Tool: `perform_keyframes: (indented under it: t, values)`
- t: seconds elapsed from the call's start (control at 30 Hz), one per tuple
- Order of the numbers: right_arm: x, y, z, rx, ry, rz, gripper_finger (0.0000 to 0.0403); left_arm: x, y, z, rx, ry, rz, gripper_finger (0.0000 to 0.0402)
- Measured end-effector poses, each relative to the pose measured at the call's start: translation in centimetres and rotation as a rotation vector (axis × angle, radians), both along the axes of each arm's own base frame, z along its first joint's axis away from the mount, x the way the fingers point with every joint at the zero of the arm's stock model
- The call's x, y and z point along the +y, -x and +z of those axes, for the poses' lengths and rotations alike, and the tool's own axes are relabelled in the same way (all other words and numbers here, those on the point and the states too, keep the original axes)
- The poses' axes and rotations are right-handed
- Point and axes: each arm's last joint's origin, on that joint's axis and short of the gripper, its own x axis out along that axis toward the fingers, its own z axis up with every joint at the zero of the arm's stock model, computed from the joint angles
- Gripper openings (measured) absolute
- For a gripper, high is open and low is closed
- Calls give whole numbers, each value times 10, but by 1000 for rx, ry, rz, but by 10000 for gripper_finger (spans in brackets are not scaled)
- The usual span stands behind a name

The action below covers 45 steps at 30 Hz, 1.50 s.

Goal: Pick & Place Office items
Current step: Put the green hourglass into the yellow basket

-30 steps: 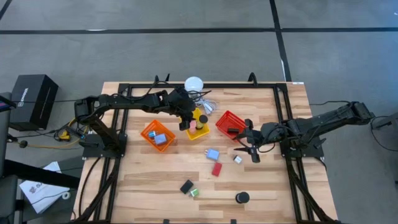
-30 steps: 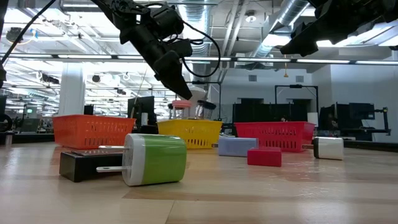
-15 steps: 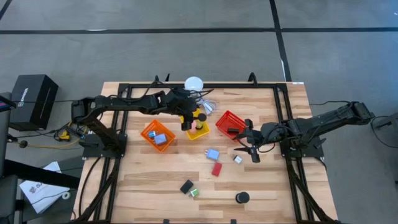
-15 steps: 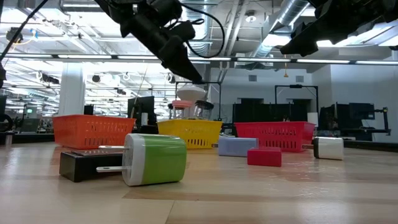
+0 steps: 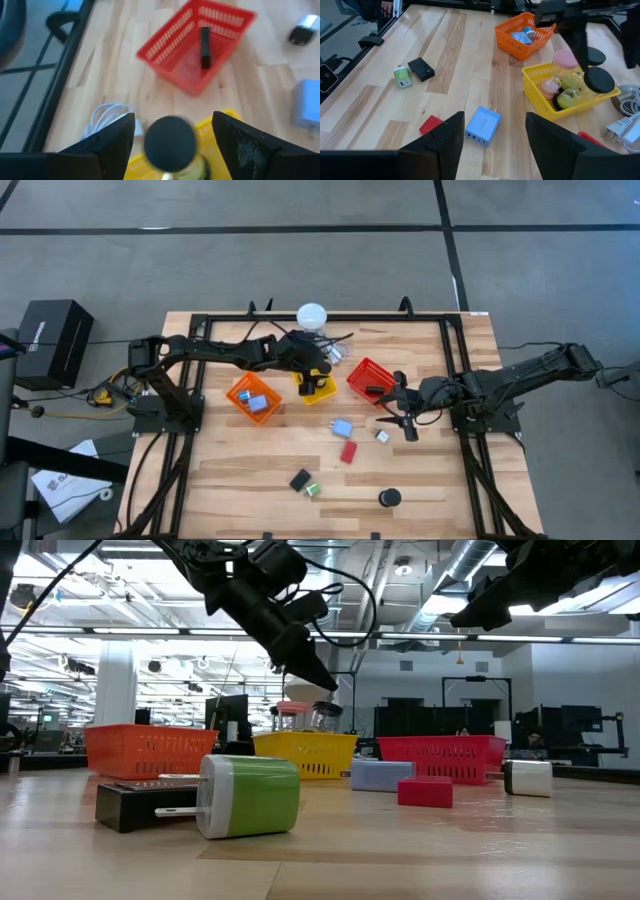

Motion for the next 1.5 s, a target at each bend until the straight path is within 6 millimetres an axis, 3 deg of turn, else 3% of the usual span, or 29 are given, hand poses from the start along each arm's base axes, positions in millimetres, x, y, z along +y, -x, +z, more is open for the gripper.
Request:
perform_keyframes:
  t: [0.4, 1.5]
  values:
    - [0, 0, 0, -3, -1, 0, 202, 8, -4, -17, 8, 118, 2, 273]
    - [0, 0, 0, 1, 0, 0, 202, 13, -5, -22, 9, 150, 92, 271]
